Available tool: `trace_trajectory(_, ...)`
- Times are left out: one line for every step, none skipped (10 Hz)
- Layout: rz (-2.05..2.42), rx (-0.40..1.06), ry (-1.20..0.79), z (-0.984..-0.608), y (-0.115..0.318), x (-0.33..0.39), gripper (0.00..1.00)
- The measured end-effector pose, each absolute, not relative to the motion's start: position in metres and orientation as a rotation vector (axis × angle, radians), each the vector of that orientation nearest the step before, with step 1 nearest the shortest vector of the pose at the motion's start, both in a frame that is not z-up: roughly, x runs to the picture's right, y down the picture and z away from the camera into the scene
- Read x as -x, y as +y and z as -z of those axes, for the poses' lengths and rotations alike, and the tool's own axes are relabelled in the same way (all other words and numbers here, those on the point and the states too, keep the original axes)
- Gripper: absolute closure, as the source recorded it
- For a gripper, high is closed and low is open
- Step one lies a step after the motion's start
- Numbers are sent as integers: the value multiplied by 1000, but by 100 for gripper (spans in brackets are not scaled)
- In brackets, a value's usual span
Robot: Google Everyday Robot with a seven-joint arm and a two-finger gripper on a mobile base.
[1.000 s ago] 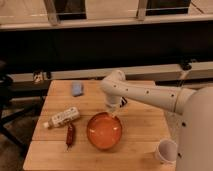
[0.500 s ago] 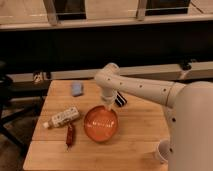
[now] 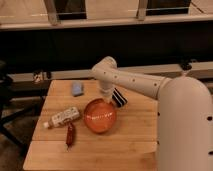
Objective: Drag the ceramic bowl in a circle
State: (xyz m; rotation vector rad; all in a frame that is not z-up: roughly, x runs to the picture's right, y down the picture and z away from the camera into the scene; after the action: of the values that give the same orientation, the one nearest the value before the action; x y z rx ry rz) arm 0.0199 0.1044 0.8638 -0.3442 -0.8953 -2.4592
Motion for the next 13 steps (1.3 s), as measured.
trace_trajectory(2457,364,-888,-873,98,-24,100)
trace_trajectory(2451,384,-877,-883,88,-33,100)
trace_trajectory(2444,398,-867,-888,81,-42,100)
trace_trajectory(2431,414,-849,-892,73,-55,100)
trace_trajectory(2418,429,-829,-892,65,-69,100)
trace_trajectory(2405,443,-806,-889,56,-83,100)
trace_trajectory(2395,453,-795,-888,52,-92,100)
trace_trajectory(2377,478,-774,-885,48,-112,100)
trace_trajectory(2363,499,-760,-884,47,-128,100)
trace_trajectory(2350,516,-750,-882,47,-141,100)
trace_trajectory(2337,533,-740,-881,47,-155,100)
trace_trajectory(2321,560,-729,-878,51,-173,100)
trace_trajectory(2311,573,-722,-874,54,-183,100)
